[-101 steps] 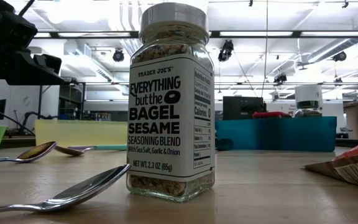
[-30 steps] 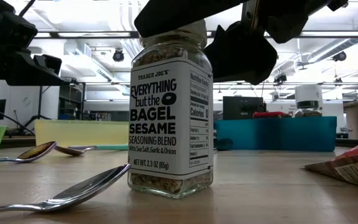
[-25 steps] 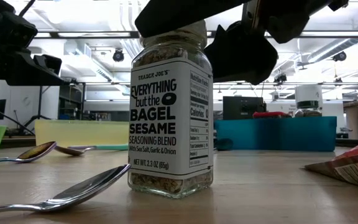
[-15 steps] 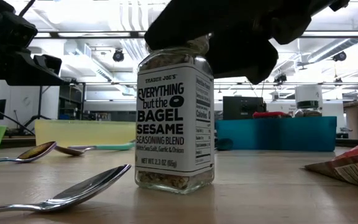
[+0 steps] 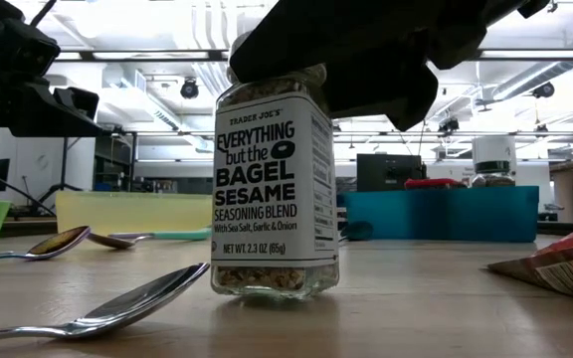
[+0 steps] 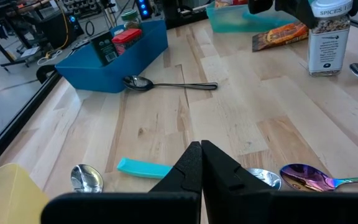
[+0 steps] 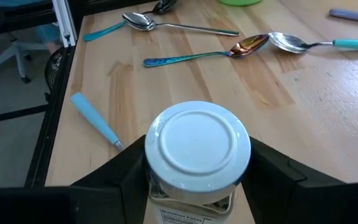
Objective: Pick & Place Food Item
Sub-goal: Put the white seasoning bottle into the blue bin
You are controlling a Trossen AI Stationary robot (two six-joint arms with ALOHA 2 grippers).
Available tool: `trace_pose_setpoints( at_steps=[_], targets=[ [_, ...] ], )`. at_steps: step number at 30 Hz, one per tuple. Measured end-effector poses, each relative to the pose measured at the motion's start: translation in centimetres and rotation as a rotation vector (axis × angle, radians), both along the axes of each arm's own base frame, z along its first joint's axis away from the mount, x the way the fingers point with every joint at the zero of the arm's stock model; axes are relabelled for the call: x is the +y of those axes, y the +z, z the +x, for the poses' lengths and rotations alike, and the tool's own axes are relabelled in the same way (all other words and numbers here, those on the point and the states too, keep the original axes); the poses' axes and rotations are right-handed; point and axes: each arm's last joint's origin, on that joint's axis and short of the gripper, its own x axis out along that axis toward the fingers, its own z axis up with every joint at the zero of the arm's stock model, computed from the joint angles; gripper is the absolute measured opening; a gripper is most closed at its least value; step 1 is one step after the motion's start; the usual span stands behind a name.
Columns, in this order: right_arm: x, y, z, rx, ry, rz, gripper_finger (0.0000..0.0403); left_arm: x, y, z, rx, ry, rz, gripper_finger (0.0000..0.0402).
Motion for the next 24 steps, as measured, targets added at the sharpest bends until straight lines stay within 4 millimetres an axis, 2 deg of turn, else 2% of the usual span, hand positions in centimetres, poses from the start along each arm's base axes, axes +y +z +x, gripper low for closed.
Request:
trace_pose_setpoints(
  at_steps=[14,18,24],
  targets=[
    [0.3,0.4,-0.3,0.006,0.034,-0.003,0.0196,0.0,0.0,0.0,0.0,0.0,0.0,0.0],
    [0.4,1.2,-0.8,0.014,0.066,-0.027,0.0196,0.0,0.0,0.0,0.0,0.0,0.0,0.0],
    [-0.4,3.7,-1.7,0.017,0.063,-0.077,0.0196,0.0,0.0,0.0,0.001,0.0,0.0,0.0]
  ],
)
